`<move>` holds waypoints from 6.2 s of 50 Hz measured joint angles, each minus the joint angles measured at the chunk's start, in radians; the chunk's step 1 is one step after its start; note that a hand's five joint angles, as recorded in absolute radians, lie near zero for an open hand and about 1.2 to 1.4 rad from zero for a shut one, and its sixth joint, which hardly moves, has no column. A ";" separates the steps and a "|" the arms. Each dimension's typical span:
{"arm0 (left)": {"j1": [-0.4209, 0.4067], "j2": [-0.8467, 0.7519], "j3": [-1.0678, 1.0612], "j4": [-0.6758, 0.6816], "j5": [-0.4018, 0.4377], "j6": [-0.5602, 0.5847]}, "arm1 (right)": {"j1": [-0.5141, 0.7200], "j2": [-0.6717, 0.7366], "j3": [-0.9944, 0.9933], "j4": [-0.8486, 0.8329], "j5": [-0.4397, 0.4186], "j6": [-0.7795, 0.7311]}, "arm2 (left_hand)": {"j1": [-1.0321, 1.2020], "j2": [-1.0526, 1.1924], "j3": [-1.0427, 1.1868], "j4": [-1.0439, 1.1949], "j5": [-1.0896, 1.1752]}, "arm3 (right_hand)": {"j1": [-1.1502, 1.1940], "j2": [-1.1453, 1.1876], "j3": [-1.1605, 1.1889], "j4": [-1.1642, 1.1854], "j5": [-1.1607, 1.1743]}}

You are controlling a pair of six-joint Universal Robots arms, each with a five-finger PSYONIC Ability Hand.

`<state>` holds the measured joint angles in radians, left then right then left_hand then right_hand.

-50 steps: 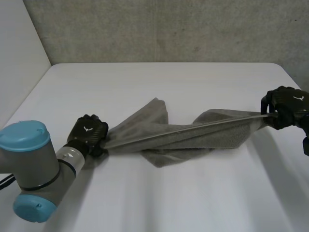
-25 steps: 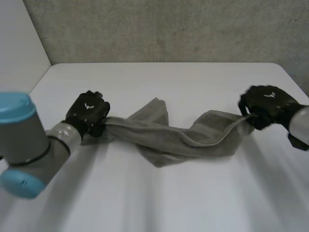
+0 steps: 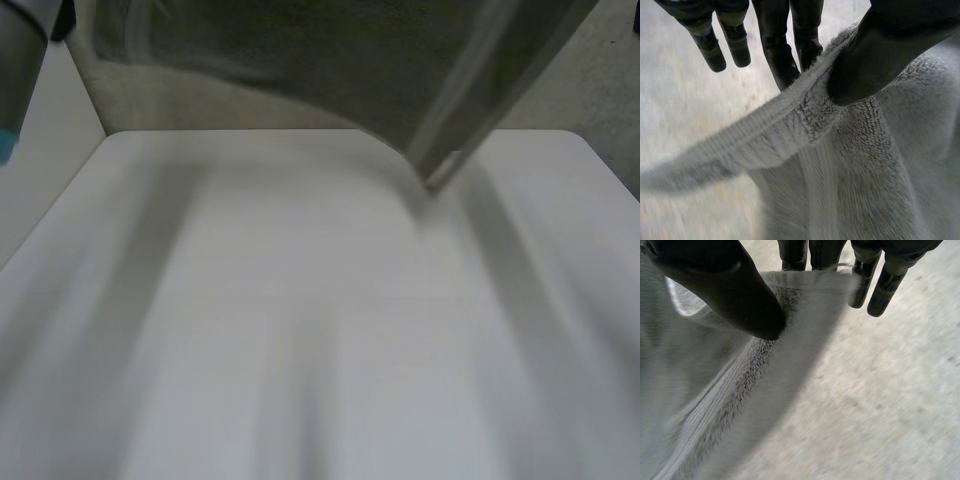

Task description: Fold the towel.

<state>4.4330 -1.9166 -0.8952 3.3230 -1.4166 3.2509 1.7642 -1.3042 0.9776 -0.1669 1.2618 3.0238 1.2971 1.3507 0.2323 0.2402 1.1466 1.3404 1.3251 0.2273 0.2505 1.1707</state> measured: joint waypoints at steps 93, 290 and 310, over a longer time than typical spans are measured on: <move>0.318 0.193 -1.015 0.197 0.220 0.135 | -0.138 0.129 0.670 0.180 -0.065 -0.214 | 0.016 0.000 0.000 0.000 0.007 | -0.314 -0.288 0.000 0.000 -0.315; 0.159 -0.241 -0.422 -0.012 0.053 0.126 | -0.083 0.219 0.308 0.055 0.023 -0.323 | -0.984 -1.080 0.000 0.000 -1.079 | -1.101 -1.071 0.000 0.000 -1.107; 0.110 0.063 -0.945 0.296 0.066 0.078 | -0.135 0.104 0.748 0.068 0.012 -0.352 | -0.984 -1.080 0.000 0.000 -1.079 | -1.024 -1.014 0.000 0.000 -1.022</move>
<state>4.5433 -1.8540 -1.8401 3.6190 -1.3503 3.3287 1.6296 -1.1999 1.7251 -0.0987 1.2737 2.6723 0.3134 0.2703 0.2323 0.2402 0.0671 0.3167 0.3112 0.2273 0.2505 0.1487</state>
